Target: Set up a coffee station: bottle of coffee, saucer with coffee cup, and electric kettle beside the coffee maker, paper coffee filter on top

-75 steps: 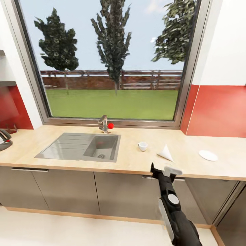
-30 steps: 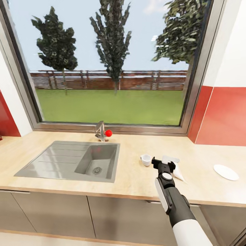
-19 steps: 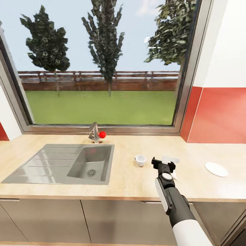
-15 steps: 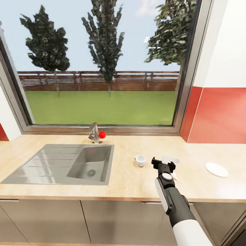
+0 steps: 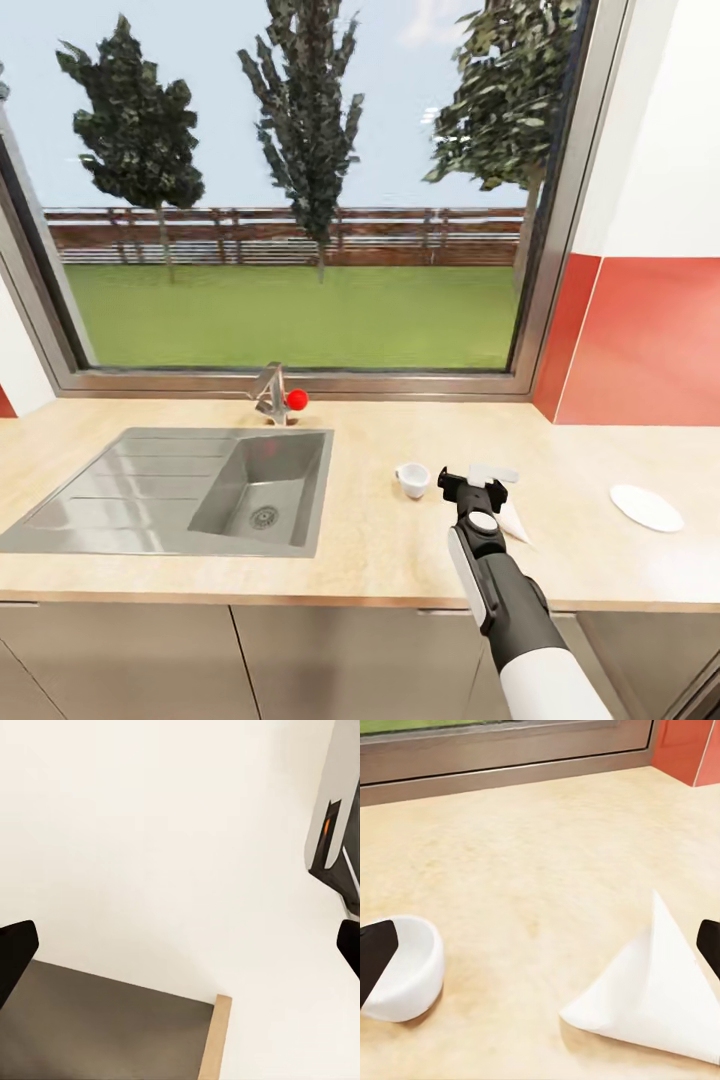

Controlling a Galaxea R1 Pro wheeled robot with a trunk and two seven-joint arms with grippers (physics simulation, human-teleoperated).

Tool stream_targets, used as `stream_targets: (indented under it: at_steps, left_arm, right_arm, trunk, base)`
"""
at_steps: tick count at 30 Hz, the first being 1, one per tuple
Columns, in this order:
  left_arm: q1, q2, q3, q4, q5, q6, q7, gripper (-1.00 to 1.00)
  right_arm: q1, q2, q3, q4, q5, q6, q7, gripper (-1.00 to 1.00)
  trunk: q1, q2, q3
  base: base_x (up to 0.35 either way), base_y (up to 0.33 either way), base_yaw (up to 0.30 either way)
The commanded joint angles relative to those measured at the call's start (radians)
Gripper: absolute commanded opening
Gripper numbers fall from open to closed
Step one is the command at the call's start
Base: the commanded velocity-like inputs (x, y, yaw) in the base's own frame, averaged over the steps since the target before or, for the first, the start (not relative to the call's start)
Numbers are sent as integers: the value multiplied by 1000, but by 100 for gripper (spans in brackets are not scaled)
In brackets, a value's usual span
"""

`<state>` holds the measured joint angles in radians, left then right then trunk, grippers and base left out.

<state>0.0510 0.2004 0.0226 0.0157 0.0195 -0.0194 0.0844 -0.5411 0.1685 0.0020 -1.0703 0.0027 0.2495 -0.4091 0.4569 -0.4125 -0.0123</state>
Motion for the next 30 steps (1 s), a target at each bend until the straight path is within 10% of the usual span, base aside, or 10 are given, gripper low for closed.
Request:
stream_targets:
  at_steps: [1,30]
  left_arm:
    - [0,0,2,1,2,-2,1,100]
    - [0,-3,3,1,3,-2,1,100]
  right_arm:
    - [0,0,0,0,0,7,-3,100]
    - [0,-6,-1,39,3,5,-4,100]
  trunk:
    - [1,-1,-1]
    - [1,-1,-1]
  base:
    - [67,0,0]
    - [77,-54,-38]
